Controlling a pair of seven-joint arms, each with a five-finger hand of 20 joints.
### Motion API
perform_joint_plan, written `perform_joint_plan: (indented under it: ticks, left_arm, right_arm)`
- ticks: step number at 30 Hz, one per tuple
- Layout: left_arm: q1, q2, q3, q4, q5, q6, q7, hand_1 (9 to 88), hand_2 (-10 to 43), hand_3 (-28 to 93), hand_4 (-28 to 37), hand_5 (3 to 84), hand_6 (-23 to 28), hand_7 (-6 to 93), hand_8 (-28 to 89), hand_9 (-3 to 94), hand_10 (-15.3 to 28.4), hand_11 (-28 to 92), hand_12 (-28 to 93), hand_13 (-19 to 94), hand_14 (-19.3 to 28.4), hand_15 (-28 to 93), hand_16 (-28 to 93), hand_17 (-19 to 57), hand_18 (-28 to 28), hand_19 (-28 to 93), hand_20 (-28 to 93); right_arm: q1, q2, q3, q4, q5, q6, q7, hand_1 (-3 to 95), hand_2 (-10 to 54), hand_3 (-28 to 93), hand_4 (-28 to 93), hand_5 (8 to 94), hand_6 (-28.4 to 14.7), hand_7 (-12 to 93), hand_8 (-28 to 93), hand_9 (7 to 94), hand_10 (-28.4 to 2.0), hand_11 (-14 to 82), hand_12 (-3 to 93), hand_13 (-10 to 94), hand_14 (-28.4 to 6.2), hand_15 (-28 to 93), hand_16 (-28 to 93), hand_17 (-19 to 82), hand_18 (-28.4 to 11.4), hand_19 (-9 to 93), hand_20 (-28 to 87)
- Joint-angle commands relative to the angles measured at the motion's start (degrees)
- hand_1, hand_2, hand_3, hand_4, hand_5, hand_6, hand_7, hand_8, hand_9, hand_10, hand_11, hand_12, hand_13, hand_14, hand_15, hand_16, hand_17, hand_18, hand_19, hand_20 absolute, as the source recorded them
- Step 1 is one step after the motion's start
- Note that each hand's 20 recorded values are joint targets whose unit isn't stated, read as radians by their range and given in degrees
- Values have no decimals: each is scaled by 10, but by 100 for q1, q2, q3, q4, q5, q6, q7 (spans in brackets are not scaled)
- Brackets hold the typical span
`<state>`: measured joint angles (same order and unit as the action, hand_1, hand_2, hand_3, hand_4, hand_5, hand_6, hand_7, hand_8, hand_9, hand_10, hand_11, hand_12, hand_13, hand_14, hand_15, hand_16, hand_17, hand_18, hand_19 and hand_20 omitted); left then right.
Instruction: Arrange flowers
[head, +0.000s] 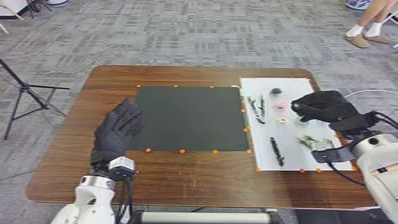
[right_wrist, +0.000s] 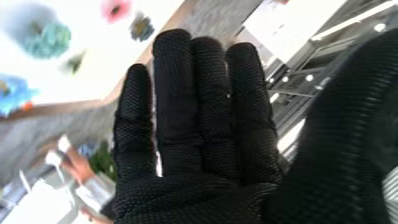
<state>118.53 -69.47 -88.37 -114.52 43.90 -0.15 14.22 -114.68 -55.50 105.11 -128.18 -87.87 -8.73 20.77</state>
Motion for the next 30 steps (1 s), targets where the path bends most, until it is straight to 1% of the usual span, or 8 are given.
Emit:
perform_joint_plan:
  ticks: [1,9,11,14,19,22,25,30]
  left_arm:
    - [145,-20,7,1,-18,27,32,246,-37,656,-283,261,23,209,-111,242,115,154,160,219,149,199,36,-119,200,445,51]
    - [138,-31,-3,15,-19,25,34,246,-38,657,-283,258,21,210,-110,241,114,152,162,219,148,197,36,-120,200,444,51]
    - [142,-20,-10,11,-9,14,30,246,-38,657,-283,258,22,210,-111,241,114,152,162,219,149,197,37,-120,200,443,51]
    - [195,0,-41,-21,-12,58,46,246,-37,657,-283,258,22,210,-111,241,114,152,163,219,148,197,37,-120,200,443,51]
    - [233,32,-33,-21,-20,37,88,245,-38,658,-283,258,21,211,-111,241,114,153,164,219,148,197,37,-120,200,442,52]
    - [253,15,-29,-23,6,-40,59,245,-39,659,-283,258,21,210,-112,241,112,152,164,217,147,195,37,-121,200,441,52]
    - [263,10,0,-6,3,-24,139,244,-40,658,-283,255,20,210,-111,240,112,150,164,216,147,192,38,-121,200,439,52]
    - [245,1,36,33,9,-247,87,241,-42,661,-283,253,19,208,-110,238,112,147,165,214,144,188,41,-122,200,438,53]
  right_arm:
    - [-180,-79,82,329,2647,54,-1072,543,-66,-51,-84,429,-25,228,-128,440,-116,165,203,357,-96,280,189,112,-172,465,211]
    - [-225,-296,130,225,2804,-44,-845,491,-94,178,-187,381,-33,231,-136,390,-123,143,198,306,-106,245,205,74,-194,467,170]
    - [-244,-210,193,10,1590,-41,-492,369,-95,511,-270,392,-37,232,-137,405,-130,176,202,325,-114,316,201,84,-200,516,194]
    - [-44,-94,499,-115,-338,-1545,-583,273,-95,698,-282,475,-39,247,-139,505,-142,283,218,434,-125,578,181,161,-204,697,306]
    - [125,391,313,-366,-1703,-2736,-494,272,-95,708,-283,623,-27,282,-138,637,-134,341,237,544,-134,694,210,240,-201,812,383]
    - [107,496,-30,-373,-2533,-2914,-579,255,-95,727,-283,665,-21,323,-139,680,-125,359,251,572,-136,740,251,261,-209,855,414]
    - [104,667,-538,-240,-3763,-2812,-782,238,-95,727,-283,675,-18,355,-140,688,-125,388,270,584,-136,757,282,266,-213,868,438]
    - [393,933,-1325,418,-4543,-2394,-838,224,-95,716,-283,677,-14,394,-151,690,-125,419,292,578,-137,759,312,261,-215,862,458]
